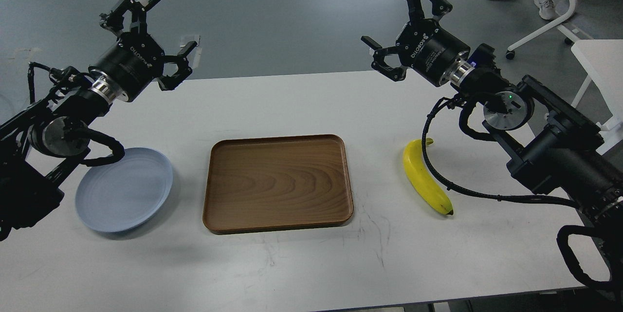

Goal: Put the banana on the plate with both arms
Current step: 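Lower the left gripper toward the edge of the light blue plate, then grasp the rim of the light blue plate with the left gripper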

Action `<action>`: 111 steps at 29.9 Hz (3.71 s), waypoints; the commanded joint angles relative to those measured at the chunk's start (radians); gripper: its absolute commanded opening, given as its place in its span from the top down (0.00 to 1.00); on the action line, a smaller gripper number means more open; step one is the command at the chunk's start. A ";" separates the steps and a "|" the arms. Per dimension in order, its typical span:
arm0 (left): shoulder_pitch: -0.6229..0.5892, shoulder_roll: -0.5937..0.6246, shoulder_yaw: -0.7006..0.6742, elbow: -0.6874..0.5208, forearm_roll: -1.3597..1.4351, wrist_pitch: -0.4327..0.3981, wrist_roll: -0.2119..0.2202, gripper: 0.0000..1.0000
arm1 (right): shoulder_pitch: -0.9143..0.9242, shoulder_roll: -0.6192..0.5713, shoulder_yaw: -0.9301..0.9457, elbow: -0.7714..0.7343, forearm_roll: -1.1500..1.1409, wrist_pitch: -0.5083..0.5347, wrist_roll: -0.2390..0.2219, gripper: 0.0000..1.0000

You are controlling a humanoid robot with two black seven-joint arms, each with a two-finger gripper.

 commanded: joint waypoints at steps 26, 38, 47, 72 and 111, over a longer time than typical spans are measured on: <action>0.035 -0.011 -0.002 -0.007 -0.002 -0.014 -0.011 0.02 | -0.060 -0.019 0.007 0.002 0.000 -0.028 -0.002 0.00; 0.041 -0.018 -0.002 -0.007 -0.002 -0.014 -0.011 0.02 | -0.063 -0.023 0.007 0.002 0.000 -0.028 -0.002 0.00; 0.053 -0.031 -0.002 -0.005 -0.002 -0.012 -0.009 0.02 | -0.065 -0.026 0.007 0.004 0.000 -0.028 -0.002 0.00; 0.013 -0.046 0.035 0.056 0.427 0.221 -0.054 0.02 | -0.077 -0.025 0.007 0.007 0.000 -0.029 -0.009 0.00; 0.311 0.327 0.607 0.099 1.214 0.823 -0.218 0.04 | -0.075 -0.054 0.038 0.008 0.000 -0.029 -0.005 0.00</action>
